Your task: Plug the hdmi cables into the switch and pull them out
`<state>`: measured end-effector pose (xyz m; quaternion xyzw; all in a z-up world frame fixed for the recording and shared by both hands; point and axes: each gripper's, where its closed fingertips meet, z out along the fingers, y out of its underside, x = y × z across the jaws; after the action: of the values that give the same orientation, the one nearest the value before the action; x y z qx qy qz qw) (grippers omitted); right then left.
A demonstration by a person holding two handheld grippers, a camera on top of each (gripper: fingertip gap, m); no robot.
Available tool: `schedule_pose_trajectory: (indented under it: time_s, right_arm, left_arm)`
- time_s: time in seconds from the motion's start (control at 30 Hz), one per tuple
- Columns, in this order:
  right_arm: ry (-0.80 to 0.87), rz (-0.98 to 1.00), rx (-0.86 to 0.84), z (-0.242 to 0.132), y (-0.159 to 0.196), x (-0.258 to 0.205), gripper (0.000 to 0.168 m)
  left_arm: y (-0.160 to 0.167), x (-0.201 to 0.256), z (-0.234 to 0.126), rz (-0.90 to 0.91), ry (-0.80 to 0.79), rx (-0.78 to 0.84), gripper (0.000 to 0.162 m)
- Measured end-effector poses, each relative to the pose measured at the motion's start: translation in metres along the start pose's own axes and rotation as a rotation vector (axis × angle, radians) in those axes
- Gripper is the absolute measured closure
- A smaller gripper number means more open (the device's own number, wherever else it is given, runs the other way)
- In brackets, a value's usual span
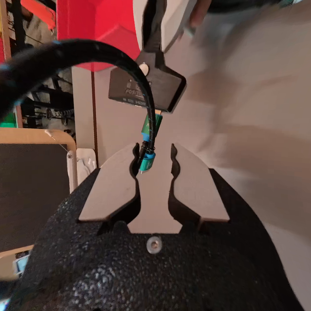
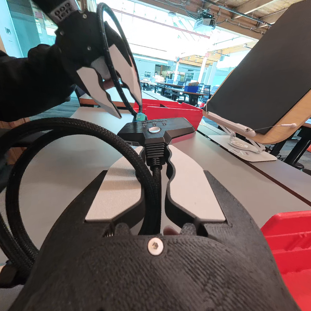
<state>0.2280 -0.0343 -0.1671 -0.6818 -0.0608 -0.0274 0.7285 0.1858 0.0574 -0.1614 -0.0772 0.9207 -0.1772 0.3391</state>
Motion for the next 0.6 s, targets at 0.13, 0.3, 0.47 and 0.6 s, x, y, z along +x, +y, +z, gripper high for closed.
schedule_pose_trajectory:
  time_s: [0.13, 0.3, 0.47, 0.6]
  right_arm:
    - [0.012, -0.046, -0.021, 0.0, 0.0, 0.0, 0.146]
    - [0.015, -0.08, -0.047, 0.002, 0.003, -0.001, 0.146]
    - [0.008, -0.078, -0.055, 0.001, 0.005, -0.002, 0.146]
    - [0.0, -0.088, -0.056, 0.002, 0.004, -0.004, 0.146]
  left_arm:
    - [0.003, -0.005, 0.014, -0.014, -0.025, -0.045, 0.134]
    - [0.002, -0.002, 0.026, -0.061, 0.018, -0.018, 0.143]
    - [0.007, 0.001, 0.032, -0.04, 0.042, -0.017, 0.143]
    - [0.013, 0.003, 0.036, -0.023, 0.045, -0.044, 0.145]
